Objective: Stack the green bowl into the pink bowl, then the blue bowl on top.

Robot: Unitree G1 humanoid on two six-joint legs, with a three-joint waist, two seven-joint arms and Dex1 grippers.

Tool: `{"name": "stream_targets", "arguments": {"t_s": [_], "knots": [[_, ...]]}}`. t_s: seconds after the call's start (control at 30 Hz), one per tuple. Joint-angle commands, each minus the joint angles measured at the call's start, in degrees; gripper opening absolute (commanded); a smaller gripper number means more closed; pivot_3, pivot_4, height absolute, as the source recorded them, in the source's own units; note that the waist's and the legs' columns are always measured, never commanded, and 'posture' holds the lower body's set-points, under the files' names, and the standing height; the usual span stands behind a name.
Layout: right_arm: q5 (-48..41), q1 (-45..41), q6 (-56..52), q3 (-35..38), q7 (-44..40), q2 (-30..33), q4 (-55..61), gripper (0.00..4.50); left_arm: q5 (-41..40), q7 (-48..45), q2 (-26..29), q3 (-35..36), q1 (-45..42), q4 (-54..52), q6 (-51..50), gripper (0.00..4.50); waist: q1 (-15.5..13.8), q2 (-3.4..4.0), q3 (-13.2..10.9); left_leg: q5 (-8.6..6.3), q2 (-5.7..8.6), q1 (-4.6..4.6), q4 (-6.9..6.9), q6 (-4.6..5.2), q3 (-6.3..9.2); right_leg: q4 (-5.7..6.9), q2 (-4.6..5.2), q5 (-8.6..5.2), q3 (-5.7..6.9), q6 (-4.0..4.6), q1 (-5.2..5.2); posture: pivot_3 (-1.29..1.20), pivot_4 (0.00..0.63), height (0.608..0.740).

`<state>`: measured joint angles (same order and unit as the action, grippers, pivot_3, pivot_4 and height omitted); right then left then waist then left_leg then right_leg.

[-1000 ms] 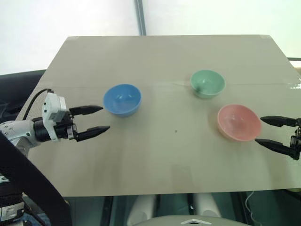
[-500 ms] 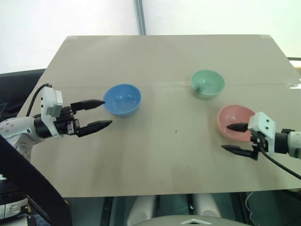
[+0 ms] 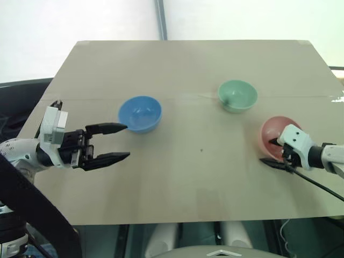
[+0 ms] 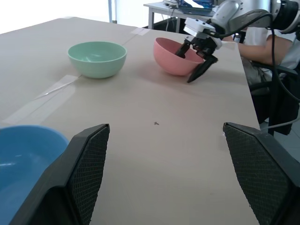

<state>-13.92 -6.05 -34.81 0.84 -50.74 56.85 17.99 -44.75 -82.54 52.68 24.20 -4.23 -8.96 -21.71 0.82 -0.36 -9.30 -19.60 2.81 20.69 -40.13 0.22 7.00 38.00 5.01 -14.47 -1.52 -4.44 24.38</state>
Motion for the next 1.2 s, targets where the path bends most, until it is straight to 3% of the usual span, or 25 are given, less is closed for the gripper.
{"name": "stream_targets", "arguments": {"t_s": [0.03,0.17,0.37,0.53,0.77,1.03,1.2], "knots": [[1.5,0.4,-0.2,-0.9,0.1,0.2,-0.8,1.95,0.6,-0.6,0.7,0.4,-1.0,-0.6,1.6,4.12,0.0,-0.02,0.0,0.0,0.0,-0.02,0.0,0.0,0.0,-0.01,0.0,0.0,0.0,0.0,-0.02,0.0,0.15,0.74],[2.7,0.9,1.0,-1.4,-0.7,0.8,-0.1,0.16,1.3,-0.8,0.5,-0.1,-1.7,0.4,2.3,4.12,0.2,-0.17,0.2,0.0,-0.01,-0.11,-0.02,0.0,0.01,-0.01,-0.01,0.01,0.01,0.0,-0.1,0.0,0.15,0.74],[6.0,1.1,5.0,-3.7,-2.8,2.8,3.1,0.16,1.5,-1.7,0.1,-0.1,-2.5,1.4,3.3,4.12,-0.1,-0.25,0.2,0.0,0.0,-0.21,-0.02,0.0,0.21,-0.11,0.01,0.0,0.21,0.01,-0.34,0.0,0.15,0.74],[12.2,-8.5,8.9,-11.9,-3.9,0.4,6.3,0.16,2.4,-2.7,-0.4,-1.3,-3.3,2.5,4.9,4.12,0.9,-0.15,0.1,0.0,-0.01,-0.27,-0.02,-0.01,0.13,-0.08,-0.03,0.01,0.15,0.02,-0.33,0.0,0.15,0.74],[21.1,-22.2,13.9,-30.3,-10.7,-9.5,10.4,0.16,3.4,-3.6,-0.4,-4.2,-6.9,4.4,5.6,4.12,1.5,-0.03,0.0,0.0,0.0,0.06,-0.01,-0.01,0.16,-0.07,-0.01,0.01,0.16,0.02,0.01,0.0,0.15,0.74],[27.6,-28.9,19.3,-37.1,-13.4,-16.7,5.7,0.16,4.4,-4.2,-0.4,-5.5,-8.3,5.7,6.4,4.12,1.4,-0.03,0.0,0.0,0.07,0.36,-0.02,-0.01,0.22,-0.1,0.04,0.01,0.2,0.02,0.26,0.0,0.15,0.74],[30.2,-29.4,20.1,-37.7,-15.4,-17.1,3.7,2.29,4.0,-3.4,-0.5,-5.5,-7.8,4.9,6.2,4.12,1.5,-0.02,0.0,0.01,0.07,0.36,0.0,-0.02,0.21,-0.05,-0.01,0.01,0.2,0.03,0.32,0.0,0.15,0.74]]}}
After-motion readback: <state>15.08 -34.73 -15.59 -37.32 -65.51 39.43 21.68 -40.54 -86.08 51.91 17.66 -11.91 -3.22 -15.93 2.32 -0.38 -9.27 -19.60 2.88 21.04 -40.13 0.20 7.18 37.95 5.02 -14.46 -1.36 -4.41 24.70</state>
